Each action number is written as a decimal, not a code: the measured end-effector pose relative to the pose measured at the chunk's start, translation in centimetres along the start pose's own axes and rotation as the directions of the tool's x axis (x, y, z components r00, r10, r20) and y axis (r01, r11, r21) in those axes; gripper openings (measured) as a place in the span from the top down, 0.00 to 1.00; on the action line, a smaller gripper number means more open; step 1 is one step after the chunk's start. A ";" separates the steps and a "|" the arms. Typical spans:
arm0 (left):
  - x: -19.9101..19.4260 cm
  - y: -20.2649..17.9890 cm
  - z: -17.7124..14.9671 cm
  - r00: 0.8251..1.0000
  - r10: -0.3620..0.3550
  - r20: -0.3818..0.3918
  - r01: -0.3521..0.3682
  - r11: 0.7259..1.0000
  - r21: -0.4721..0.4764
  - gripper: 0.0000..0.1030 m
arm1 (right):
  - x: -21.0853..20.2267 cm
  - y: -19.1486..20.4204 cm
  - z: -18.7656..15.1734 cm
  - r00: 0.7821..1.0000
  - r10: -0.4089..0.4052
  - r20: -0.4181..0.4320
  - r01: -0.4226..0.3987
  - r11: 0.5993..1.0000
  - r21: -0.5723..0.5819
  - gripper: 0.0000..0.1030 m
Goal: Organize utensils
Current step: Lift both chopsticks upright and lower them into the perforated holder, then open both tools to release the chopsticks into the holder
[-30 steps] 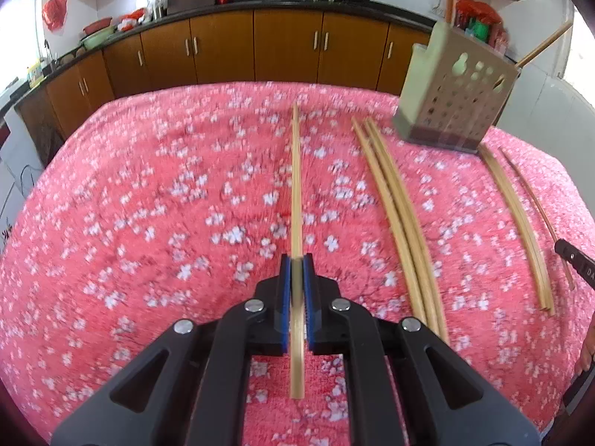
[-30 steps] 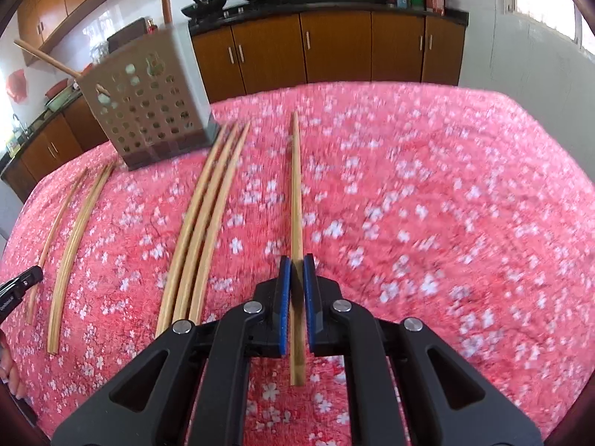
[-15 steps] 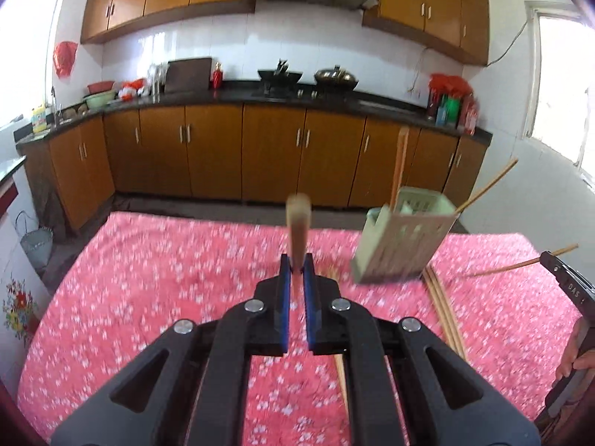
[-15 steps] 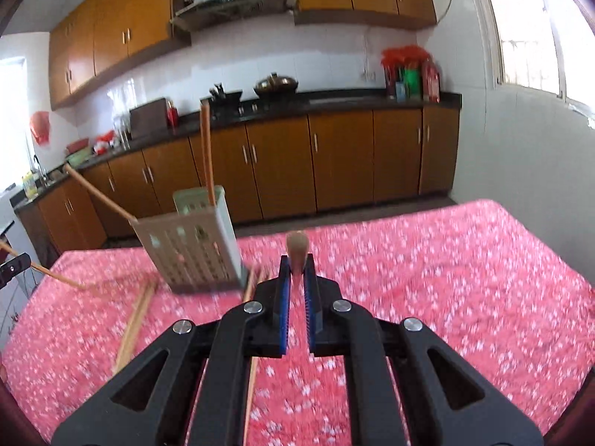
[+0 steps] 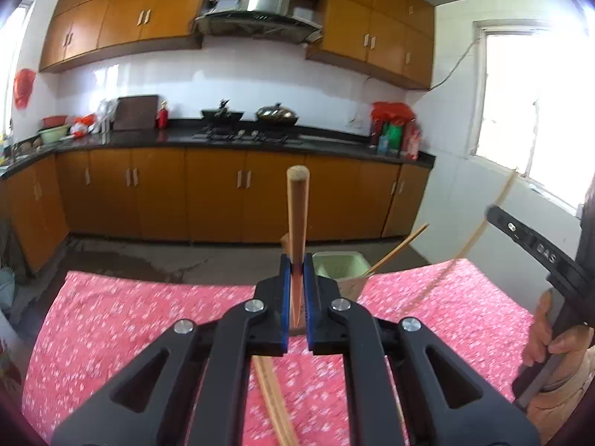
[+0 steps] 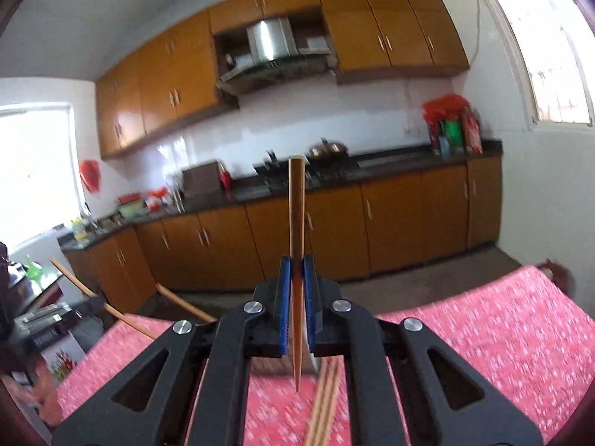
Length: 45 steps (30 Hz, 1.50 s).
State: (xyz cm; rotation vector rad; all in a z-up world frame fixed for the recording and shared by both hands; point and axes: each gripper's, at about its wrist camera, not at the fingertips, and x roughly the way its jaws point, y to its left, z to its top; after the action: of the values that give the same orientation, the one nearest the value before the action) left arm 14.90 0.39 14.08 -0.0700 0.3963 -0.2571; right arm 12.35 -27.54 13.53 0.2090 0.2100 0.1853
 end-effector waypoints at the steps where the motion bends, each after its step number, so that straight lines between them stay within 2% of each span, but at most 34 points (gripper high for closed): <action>1: 0.0 -0.5 0.6 1.000 -0.009 0.013 0.009 1.000 0.005 0.92 | 0.1 0.4 0.5 1.000 0.005 0.019 -0.005 1.000 -0.004 0.92; 7: 1.0 -2.8 3.8 0.995 -0.006 0.102 0.003 1.000 0.021 0.92 | 2.3 2.1 2.2 0.992 0.008 0.124 -0.006 1.000 -0.024 0.92; 12: 5.0 -3.3 4.9 0.997 0.022 0.080 -0.024 1.000 0.021 0.92 | 4.9 2.2 1.8 0.987 -0.015 0.157 0.020 0.999 -0.035 0.92; 16: 8.4 -2.3 3.9 0.999 0.020 0.028 -0.020 1.000 -0.021 0.92 | 7.7 1.5 0.5 0.993 -0.034 0.111 0.036 0.999 -0.013 0.92; 22: 11.0 -1.0 2.2 0.999 0.025 -0.020 -0.026 0.998 -0.052 0.92 | 9.9 1.0 -2.0 1.000 -0.024 0.009 0.025 1.000 -0.013 0.92; 25: 11.1 -0.5 2.1 1.000 0.020 -0.015 -0.021 0.997 -0.068 0.90 | 9.6 1.1 -2.1 1.000 -0.021 0.001 0.021 1.000 -0.015 0.89; 28: 10.6 -0.5 2.1 1.000 0.020 0.000 -0.020 0.997 -0.068 0.83 | 9.1 1.2 -1.7 1.000 -0.023 0.009 0.023 1.000 -0.009 0.67; 32: 9.3 -0.4 2.5 0.999 0.026 0.029 -0.024 0.997 -0.072 0.79 | 8.0 1.4 -0.9 0.999 -0.027 0.033 0.028 0.999 -0.017 0.66; 37: 5.4 0.4 2.6 0.995 0.061 0.076 -0.054 0.994 -0.091 0.72 | 4.7 0.9 -0.3 0.997 -0.059 0.049 0.060 0.998 -0.025 0.64; 40: 3.2 1.4 0.9 0.991 0.115 0.066 -0.110 0.991 -0.083 0.69 | 3.2 -0.4 -1.3 0.996 -0.090 0.013 0.091 0.996 -0.021 0.61; 44: 2.4 3.1 -3.7 0.982 0.188 -0.027 -0.189 0.979 -0.074 0.69 | 3.7 -2.7 -5.4 0.977 -0.138 -0.161 0.137 0.990 -0.018 0.61; 45: 2.7 3.5 -5.1 0.977 0.206 -0.059 -0.210 0.976 -0.066 0.69 | 4.4 -3.4 -7.7 0.958 -0.148 -0.244 0.146 0.989 -0.027 0.61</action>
State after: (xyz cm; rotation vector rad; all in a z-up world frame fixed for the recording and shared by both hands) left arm 16.13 3.00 8.01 -0.0914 0.4608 -0.0377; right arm 15.44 -28.47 4.62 0.1610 0.4697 0.0635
